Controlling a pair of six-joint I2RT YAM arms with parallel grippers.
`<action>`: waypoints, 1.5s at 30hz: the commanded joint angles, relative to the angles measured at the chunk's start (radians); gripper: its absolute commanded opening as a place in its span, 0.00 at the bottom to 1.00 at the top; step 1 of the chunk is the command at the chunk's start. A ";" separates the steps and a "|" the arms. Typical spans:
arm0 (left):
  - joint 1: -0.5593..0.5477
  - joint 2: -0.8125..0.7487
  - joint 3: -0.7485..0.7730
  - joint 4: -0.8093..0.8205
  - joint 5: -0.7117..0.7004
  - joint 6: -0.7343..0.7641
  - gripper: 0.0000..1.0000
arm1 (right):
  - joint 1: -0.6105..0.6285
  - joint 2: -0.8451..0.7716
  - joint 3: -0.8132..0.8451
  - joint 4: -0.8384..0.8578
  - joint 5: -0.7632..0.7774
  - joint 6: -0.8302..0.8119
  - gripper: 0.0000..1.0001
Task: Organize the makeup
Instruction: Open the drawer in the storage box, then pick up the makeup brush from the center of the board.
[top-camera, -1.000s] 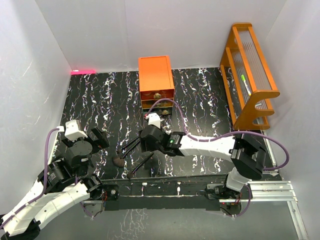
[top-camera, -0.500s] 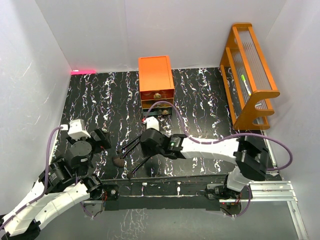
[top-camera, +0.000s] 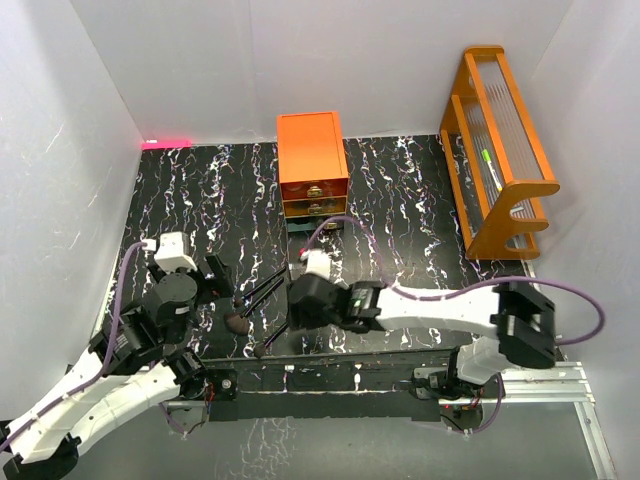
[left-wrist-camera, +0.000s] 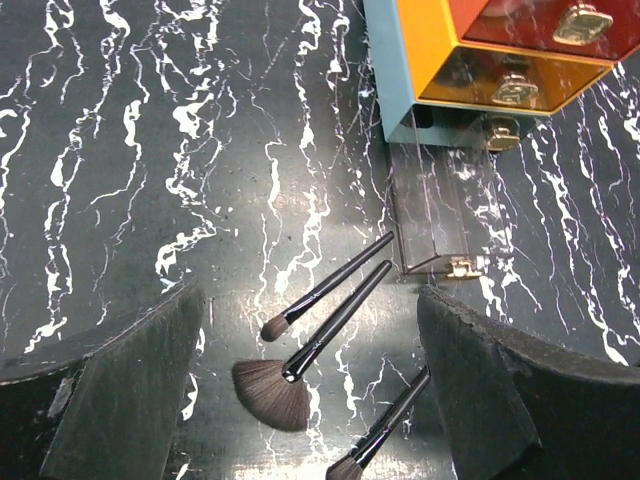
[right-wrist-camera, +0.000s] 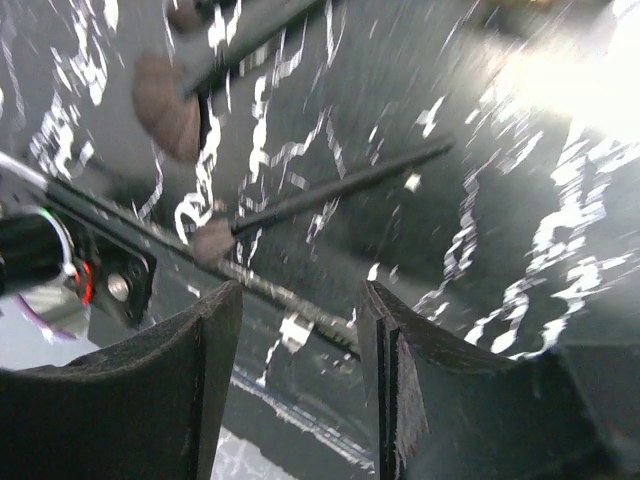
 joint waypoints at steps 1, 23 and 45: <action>0.005 -0.045 0.012 -0.039 -0.085 -0.033 0.86 | 0.121 0.133 0.066 0.017 -0.059 0.215 0.51; 0.006 -0.143 0.013 -0.061 -0.104 -0.059 0.88 | 0.172 0.461 0.383 -0.212 0.063 0.552 0.46; 0.004 -0.191 0.007 -0.051 -0.088 -0.054 0.90 | 0.173 0.494 0.440 -0.323 0.187 0.731 0.41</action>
